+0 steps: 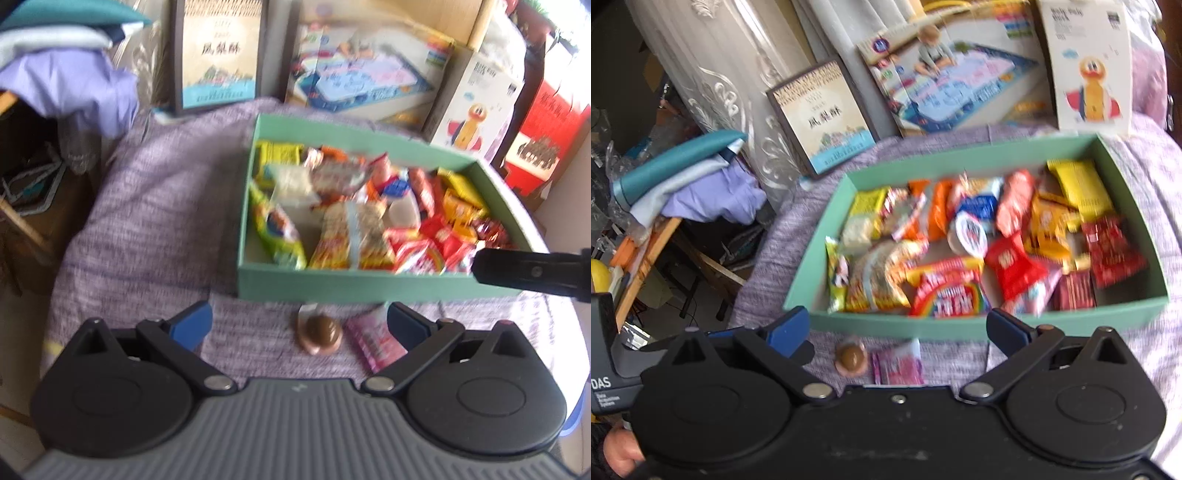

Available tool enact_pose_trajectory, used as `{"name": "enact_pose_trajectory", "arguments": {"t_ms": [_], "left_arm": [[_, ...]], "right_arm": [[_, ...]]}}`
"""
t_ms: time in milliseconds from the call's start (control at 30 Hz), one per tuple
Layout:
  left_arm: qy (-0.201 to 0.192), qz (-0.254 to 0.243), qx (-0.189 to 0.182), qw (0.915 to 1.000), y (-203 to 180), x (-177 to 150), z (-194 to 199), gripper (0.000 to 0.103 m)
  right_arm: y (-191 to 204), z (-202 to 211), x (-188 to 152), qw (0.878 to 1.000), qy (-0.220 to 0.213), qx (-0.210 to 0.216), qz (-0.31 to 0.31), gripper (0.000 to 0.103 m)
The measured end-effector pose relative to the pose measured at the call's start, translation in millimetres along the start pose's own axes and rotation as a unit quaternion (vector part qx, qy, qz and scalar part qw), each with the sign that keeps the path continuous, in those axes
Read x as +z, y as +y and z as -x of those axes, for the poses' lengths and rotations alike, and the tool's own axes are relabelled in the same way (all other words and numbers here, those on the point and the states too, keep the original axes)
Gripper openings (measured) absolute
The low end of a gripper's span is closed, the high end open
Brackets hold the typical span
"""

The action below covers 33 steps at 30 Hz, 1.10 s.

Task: Organize snacks
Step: 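Grasp the brown round chocolate with left tool while right tool grasps pink jelly pack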

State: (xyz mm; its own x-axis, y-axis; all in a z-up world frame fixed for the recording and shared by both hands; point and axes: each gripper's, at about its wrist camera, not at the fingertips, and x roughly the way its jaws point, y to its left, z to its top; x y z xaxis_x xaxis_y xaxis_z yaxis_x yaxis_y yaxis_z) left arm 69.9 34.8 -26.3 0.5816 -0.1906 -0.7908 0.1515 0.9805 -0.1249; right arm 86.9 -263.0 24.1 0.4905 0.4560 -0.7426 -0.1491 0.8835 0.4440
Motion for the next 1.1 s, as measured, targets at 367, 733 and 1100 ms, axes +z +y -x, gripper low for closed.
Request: {"name": "enact_pose_trajectory", "arguments": {"t_ms": [367, 733, 1100], "left_arm": [[0.023, 0.000, 0.021, 0.9995, -5.1, -17.3, -38.0, 0.102], [0.030, -0.014, 0.040, 0.9986, -2.5, -16.3, -62.9, 0.091], [0.028, -0.003, 0.047, 0.9985, 28.9, -25.1, -47.2, 0.094]], "right_arm": [[-29.0, -18.5, -37.8, 0.998, 0.046, -0.017, -0.050, 0.103], [-24.6, -34.5, -43.5, 0.997, 0.060, -0.032, -0.034, 0.103], [27.4, -66.5, -48.5, 0.992, 0.066, -0.046, 0.092, 0.090]]}}
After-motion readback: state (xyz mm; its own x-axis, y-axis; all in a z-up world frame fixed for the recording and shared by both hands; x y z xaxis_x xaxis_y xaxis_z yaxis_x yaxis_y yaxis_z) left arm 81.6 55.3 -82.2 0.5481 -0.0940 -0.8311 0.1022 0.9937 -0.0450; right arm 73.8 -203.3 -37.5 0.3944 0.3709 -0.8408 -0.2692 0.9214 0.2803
